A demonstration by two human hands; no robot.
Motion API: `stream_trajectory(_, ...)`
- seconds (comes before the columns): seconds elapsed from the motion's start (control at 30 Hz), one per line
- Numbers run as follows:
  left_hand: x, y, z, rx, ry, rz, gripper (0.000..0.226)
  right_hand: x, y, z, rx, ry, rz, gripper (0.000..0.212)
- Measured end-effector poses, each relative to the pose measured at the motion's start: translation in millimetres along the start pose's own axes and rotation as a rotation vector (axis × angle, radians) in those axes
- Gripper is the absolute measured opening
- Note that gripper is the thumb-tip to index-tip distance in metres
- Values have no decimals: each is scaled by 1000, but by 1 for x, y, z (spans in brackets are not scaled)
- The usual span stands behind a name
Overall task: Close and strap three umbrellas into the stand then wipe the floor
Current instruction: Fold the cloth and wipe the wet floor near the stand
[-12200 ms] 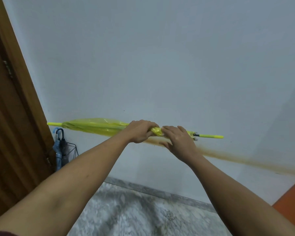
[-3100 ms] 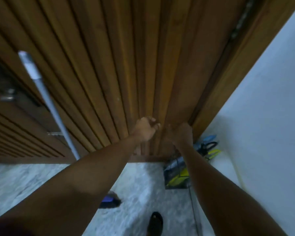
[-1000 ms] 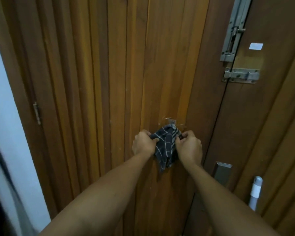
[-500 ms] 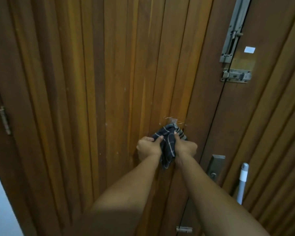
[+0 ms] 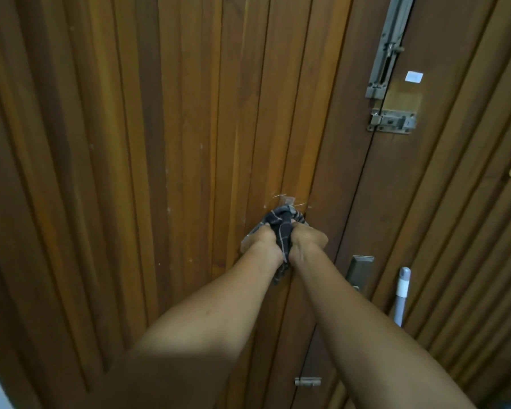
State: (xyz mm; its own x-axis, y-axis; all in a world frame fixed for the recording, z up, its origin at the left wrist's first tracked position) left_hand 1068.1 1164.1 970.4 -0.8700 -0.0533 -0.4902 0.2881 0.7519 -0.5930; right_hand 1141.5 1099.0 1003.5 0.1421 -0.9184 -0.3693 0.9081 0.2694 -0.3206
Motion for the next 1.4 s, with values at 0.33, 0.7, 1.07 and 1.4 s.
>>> stream_trajectory(0.33, 11, -16, -30, -356, 144, 29, 18, 21, -4, 22, 500, -345, -138, 13)
stream_trajectory(0.7, -12, -64, -56, -843, 361, 84, 17, 46, -32, 58, 947, -402, -95, 11)
stream_trajectory(1.07, -92, -146, 30, -925, 446, 302, 15, 175, -21, 137, 1046, -329, -305, 10)
stream_trajectory(1.4, -189, -263, 254, -668, 535, 686, 11, 436, -14, 239, 1140, -449, -552, 4)
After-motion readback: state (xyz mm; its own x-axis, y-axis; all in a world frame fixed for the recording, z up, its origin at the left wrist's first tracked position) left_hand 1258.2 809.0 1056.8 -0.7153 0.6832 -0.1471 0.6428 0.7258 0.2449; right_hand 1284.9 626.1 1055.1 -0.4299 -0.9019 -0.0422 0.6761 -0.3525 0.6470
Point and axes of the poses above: each hand's wrist, its own y-axis towards the middle knuckle, its own x-axis out of the back of the hand, z = x × y, the point moved 6 cm from there along y, towards the middle knuckle, and after that the axes turned 4 degrees about -z, right-handed, at the moved point
